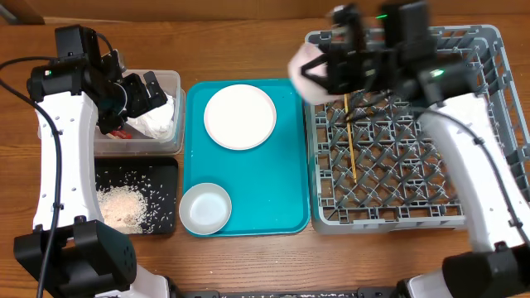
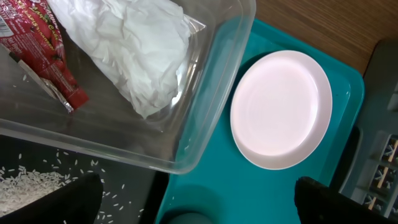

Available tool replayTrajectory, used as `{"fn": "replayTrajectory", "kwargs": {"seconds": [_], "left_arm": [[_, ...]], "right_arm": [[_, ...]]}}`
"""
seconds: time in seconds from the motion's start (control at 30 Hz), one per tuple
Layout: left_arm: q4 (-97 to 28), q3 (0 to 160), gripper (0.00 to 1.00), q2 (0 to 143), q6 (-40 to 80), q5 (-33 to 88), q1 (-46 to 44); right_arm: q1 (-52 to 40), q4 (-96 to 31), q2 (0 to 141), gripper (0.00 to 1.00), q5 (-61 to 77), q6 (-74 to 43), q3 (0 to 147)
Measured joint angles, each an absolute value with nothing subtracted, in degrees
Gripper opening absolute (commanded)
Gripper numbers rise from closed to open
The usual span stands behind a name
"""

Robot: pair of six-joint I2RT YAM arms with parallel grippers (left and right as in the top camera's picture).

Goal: Sort waste into correct bins and load items into the dishwasher
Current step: 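Carry the pink bowl into the rack's back-left area with the right gripper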

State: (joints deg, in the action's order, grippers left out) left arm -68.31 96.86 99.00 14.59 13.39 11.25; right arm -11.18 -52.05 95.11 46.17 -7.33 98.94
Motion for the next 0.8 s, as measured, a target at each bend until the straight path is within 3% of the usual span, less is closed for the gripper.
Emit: {"fn": "replayTrajectory", "kwargs": {"seconds": [0.23, 0.43, 0.63, 0.8], "left_arm": [[-68.31, 96.86, 1.0, 99.0, 14.59, 13.37, 11.25], [-68.27, 96.86, 1.0, 99.0, 14.59, 13.37, 11.25], [-68.31, 96.86, 1.0, 99.0, 14.59, 13.39, 11.25], [-68.31, 96.86, 1.0, 99.0, 14.59, 13.37, 11.25]], "right_arm": [[-0.58, -44.58, 95.11, 0.04, 62.11, -8.34, 88.97], [2.63, -19.4, 95.15, 0.04, 71.64, -19.25, 73.67], [2.59, 0.56, 95.2, 0.04, 70.48, -35.2, 63.02], [2.59, 4.29, 95.2, 0.04, 65.91, -42.61, 58.28]]}}
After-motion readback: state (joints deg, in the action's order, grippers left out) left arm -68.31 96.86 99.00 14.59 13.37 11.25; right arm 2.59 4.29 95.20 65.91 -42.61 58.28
